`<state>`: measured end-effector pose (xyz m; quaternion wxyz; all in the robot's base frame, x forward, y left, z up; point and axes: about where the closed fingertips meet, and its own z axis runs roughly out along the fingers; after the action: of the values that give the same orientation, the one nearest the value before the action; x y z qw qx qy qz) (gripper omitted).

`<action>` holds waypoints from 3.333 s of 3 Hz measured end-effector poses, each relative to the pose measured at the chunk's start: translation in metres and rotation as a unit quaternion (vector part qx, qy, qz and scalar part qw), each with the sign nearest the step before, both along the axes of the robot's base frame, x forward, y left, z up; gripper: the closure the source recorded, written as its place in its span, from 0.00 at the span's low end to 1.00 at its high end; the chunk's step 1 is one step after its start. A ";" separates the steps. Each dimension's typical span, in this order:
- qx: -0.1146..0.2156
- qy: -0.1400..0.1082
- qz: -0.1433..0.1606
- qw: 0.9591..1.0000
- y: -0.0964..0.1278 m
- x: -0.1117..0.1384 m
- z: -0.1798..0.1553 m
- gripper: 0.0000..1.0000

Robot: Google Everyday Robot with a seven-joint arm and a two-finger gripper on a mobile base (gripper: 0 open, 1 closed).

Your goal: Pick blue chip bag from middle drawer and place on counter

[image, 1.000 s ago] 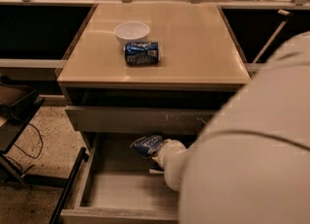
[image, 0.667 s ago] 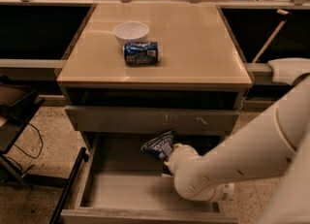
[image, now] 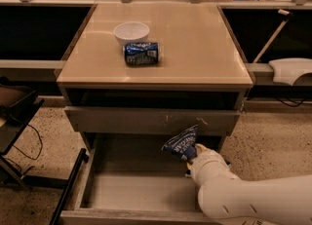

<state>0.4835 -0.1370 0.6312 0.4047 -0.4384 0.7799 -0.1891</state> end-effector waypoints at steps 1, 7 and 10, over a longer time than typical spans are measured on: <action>0.000 0.000 0.000 1.000 0.000 0.000 0.000 1.00; 0.007 -0.192 -0.124 0.974 -0.052 0.088 0.276 1.00; -0.024 -0.203 -0.081 0.976 -0.016 0.229 0.350 1.00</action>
Offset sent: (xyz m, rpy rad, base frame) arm 0.1106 -0.0311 0.2036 -0.0262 -0.1719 -0.0972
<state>0.7123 -0.1533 0.9813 0.5271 -0.3362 0.7098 -0.3245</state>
